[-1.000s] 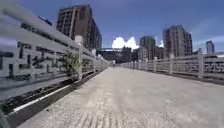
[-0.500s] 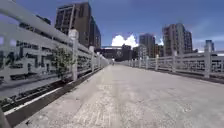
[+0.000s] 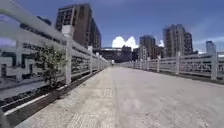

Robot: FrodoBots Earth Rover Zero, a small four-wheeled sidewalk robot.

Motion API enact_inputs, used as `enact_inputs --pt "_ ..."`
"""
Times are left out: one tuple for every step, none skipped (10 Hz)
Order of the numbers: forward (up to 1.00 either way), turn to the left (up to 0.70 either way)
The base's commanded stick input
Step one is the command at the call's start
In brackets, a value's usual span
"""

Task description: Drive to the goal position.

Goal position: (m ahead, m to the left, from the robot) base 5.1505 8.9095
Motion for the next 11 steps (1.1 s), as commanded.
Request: enact_inputs --pt "0.70 0.00" --pt "0.70 0.00" --pt "0.70 0.00" --pt "0.70 0.00" --pt "0.70 0.00" --pt "0.70 0.00" --pt "0.70 0.00" --pt "0.70 0.00" --pt "0.70 0.00" --pt "0.70 0.00" --pt "0.70 0.00"
